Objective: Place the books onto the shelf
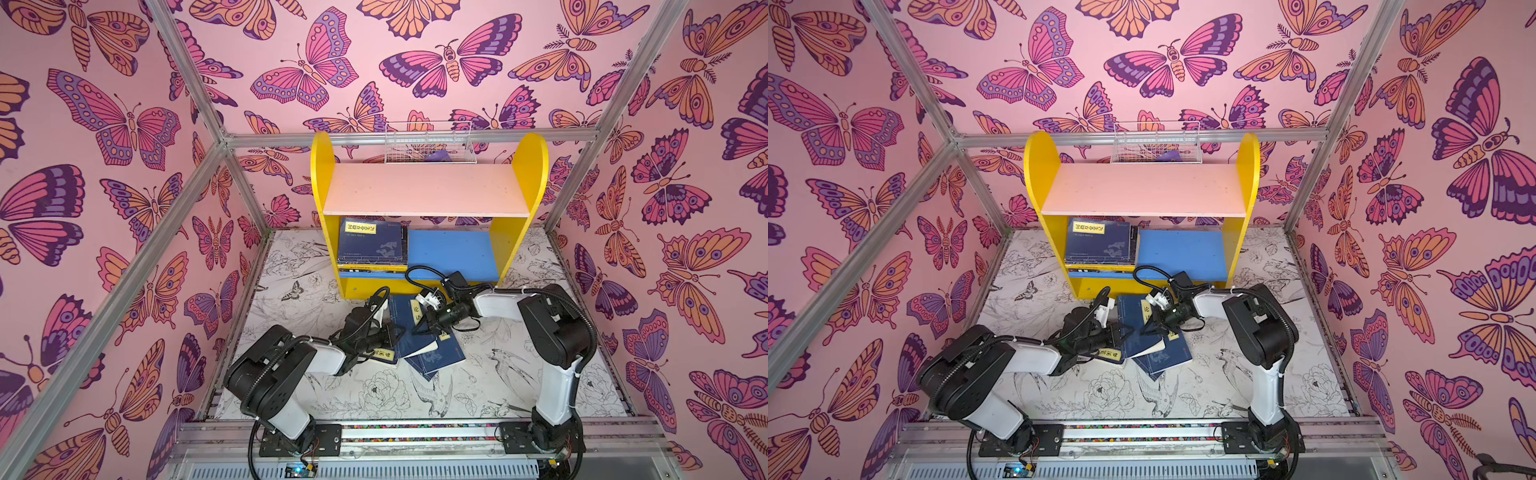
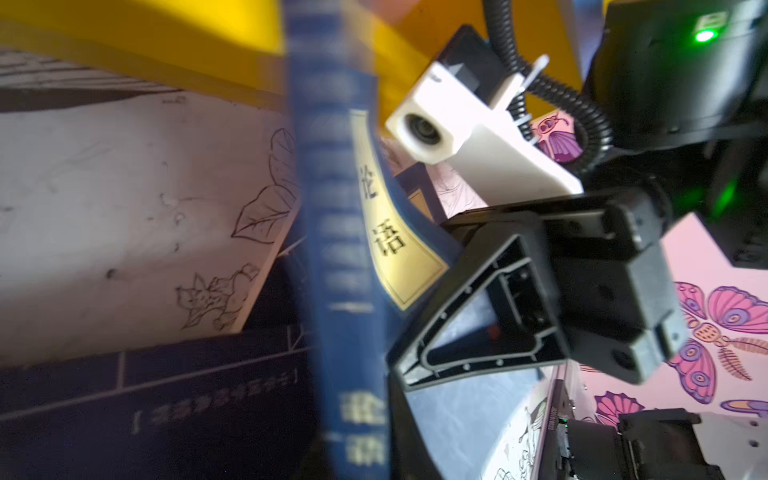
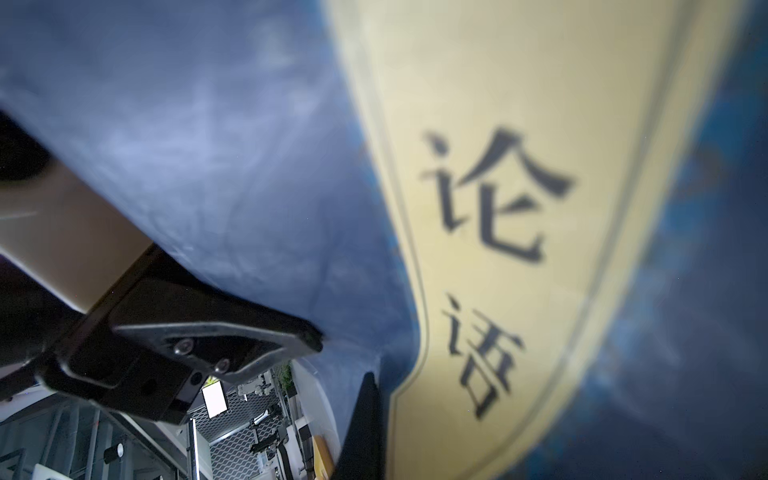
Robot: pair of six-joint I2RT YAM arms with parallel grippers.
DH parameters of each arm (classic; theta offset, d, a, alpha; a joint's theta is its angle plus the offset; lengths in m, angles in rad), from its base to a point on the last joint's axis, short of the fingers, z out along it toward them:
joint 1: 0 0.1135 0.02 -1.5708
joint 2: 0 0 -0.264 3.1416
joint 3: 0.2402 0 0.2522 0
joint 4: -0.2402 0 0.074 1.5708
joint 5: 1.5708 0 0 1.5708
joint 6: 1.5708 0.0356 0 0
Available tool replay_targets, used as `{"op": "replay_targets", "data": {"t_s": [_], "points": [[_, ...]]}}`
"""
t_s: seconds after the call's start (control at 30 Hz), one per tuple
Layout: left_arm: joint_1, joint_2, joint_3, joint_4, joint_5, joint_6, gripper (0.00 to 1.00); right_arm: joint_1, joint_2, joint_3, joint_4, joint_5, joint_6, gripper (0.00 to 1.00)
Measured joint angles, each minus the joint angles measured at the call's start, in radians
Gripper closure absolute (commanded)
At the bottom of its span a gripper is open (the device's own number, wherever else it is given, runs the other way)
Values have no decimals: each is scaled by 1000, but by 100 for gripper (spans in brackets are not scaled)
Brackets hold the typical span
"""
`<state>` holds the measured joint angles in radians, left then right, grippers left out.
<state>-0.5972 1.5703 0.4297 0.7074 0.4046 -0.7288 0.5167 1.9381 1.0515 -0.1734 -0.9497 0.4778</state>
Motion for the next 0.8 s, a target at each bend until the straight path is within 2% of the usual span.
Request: {"op": "replay_targets", "data": {"t_s": [0.03, 0.07, 0.1, 0.13, 0.2, 0.3, 0.43, 0.6, 0.7, 0.8], "points": [[-6, -24, 0, -23, -8, 8, 94, 3, -11, -6, -2, 3, -5, 85], [-15, -64, 0, -60, -15, 22, 96, 5, -34, -21, -3, 7, -7, 76], [-27, -110, 0, -102, -27, 40, 98, 8, -64, -39, -3, 12, -8, 62], [-38, -151, 0, -138, -37, 55, 100, 10, -100, -57, -3, 18, -10, 53], [-81, -289, 6, -256, -76, 109, 100, 10, -195, -100, -5, 54, -19, 44], [-129, -474, 44, -414, -106, 179, 100, 4, -354, -144, -18, 135, -38, 40], [-143, -685, 134, -576, -113, 229, 100, -14, -613, -174, -33, 292, -64, 36], [-151, -841, 265, -682, -89, 250, 100, -25, -916, -175, 13, 468, -72, 30], [-151, -870, 343, -700, -89, 266, 100, -25, -999, -149, 48, 490, -69, 29], [-153, -871, 392, -663, -143, 276, 100, -25, -993, -102, 122, 424, -32, 29]]}}
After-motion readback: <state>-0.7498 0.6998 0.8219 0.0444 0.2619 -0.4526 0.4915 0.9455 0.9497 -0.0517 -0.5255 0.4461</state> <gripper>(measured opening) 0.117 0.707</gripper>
